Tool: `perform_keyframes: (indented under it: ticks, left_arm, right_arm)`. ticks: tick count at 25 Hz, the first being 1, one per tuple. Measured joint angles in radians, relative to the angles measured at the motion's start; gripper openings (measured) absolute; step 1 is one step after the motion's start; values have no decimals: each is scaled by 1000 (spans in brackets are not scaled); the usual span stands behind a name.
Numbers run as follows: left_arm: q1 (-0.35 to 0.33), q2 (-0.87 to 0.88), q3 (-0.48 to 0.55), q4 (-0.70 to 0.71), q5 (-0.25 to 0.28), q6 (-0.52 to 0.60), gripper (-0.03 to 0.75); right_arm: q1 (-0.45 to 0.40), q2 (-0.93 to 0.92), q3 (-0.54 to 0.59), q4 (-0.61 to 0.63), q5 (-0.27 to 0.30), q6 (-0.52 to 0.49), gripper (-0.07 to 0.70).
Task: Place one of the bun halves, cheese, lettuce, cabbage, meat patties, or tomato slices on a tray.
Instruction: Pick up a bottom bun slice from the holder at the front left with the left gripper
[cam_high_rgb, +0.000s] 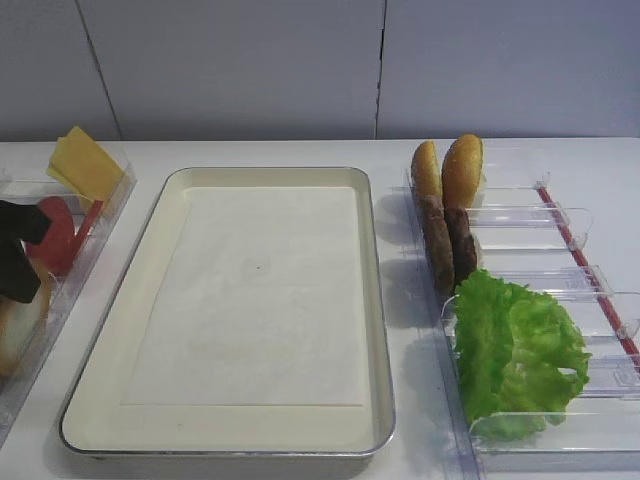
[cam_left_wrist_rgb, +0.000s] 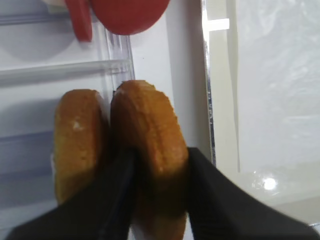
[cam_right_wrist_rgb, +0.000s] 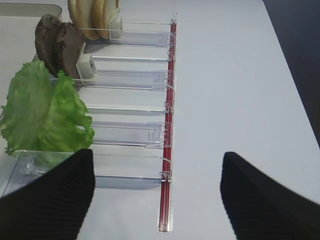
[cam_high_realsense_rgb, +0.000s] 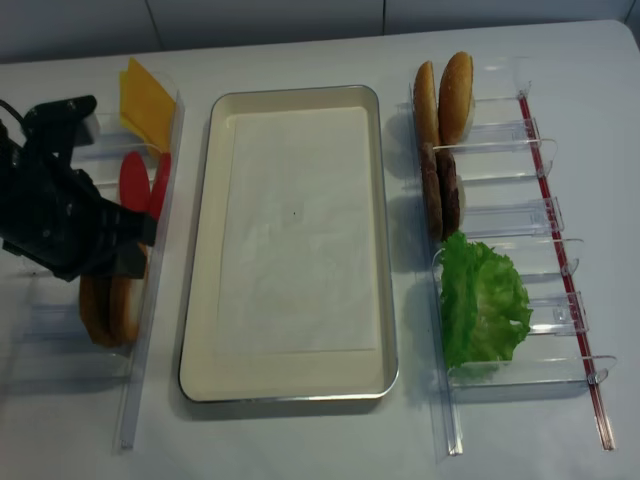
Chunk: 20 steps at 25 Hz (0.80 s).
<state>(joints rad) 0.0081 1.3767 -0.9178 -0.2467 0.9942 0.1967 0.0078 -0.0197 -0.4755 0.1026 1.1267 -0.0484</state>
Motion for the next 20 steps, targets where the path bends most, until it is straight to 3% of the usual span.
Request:
perform_keyframes:
  ticks: [4, 11, 20]
  left_arm:
    - [0, 0, 0, 14, -5, -4, 161]
    - [0, 0, -6, 23, -1, -24, 158]
    - [0, -50, -99, 18, 82, -46, 148]
  right_arm:
    - [0, 0, 0, 0, 0, 0, 544]
    - [0, 0, 0, 0, 0, 0, 544]
    - [0, 0, 0, 0, 0, 2, 544]
